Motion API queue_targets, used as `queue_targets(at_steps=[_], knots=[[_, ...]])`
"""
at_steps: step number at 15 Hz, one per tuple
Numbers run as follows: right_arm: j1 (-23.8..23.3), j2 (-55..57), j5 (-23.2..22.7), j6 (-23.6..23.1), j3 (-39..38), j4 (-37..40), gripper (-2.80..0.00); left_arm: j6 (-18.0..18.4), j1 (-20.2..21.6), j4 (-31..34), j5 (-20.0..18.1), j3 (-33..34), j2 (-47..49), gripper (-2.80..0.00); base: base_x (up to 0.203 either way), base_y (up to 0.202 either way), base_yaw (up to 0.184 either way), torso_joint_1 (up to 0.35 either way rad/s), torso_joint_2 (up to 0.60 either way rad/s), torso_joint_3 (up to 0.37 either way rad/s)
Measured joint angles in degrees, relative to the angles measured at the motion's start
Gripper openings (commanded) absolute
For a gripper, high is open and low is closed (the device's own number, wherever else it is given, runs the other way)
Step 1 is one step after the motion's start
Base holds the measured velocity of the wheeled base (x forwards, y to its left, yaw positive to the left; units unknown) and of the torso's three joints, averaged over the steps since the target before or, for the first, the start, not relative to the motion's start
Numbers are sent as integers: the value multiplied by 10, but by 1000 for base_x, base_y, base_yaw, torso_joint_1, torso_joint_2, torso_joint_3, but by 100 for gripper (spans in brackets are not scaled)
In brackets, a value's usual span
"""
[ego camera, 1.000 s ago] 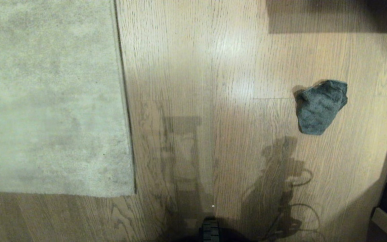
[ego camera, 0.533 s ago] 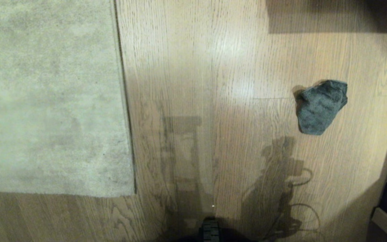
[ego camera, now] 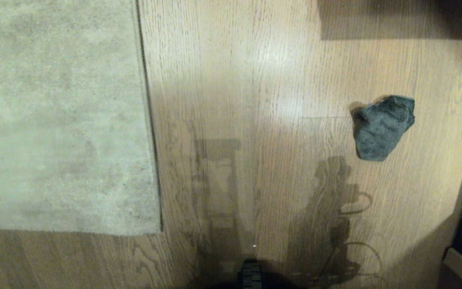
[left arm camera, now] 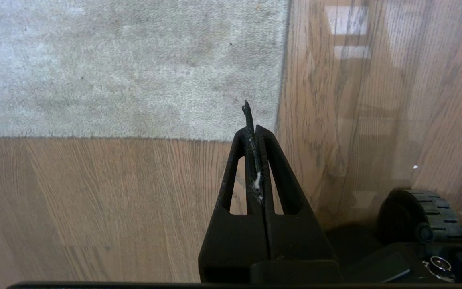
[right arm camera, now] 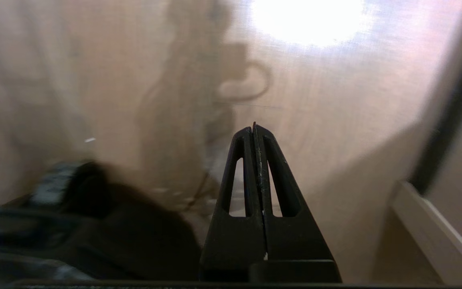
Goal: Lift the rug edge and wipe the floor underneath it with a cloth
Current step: Pick up the rag
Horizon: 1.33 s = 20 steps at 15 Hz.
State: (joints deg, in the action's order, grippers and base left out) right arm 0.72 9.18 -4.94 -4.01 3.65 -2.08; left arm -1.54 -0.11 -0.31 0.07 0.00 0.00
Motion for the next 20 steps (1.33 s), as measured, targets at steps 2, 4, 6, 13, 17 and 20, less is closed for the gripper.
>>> queue_targets(at_steps=[2, 4, 6, 13, 17, 20], knots=[[20, 85, -16, -1, 24, -39, -280, 0, 0, 0, -1, 0, 0, -280, 0, 0, 0, 0, 0, 0], [42, 185, -24, -2, 47, -92, -280, 0, 0, 0, 0, 0, 0, -280, 0, 0, 0, 0, 0, 0], [59, 304, -31, -3, 69, -168, -280, 0, 0, 0, 0, 0, 0, -280, 0, 0, 0, 0, 0, 0], [78, 671, -42, 1, 162, -483, 0, 0, 0, 0, 0, 0, 0, -280, 0, 0, 0, 0, 0, 0], [72, 791, -42, 2, 238, -570, 0, 0, 0, 0, -1, 0, 0, -280, 0, 0, 0, 0, 0, 0], [51, 838, -42, -3, 283, -579, 0, 0, 0, 0, 0, 0, 0, -280, 0, 0, 0, 0, 0, 0]])
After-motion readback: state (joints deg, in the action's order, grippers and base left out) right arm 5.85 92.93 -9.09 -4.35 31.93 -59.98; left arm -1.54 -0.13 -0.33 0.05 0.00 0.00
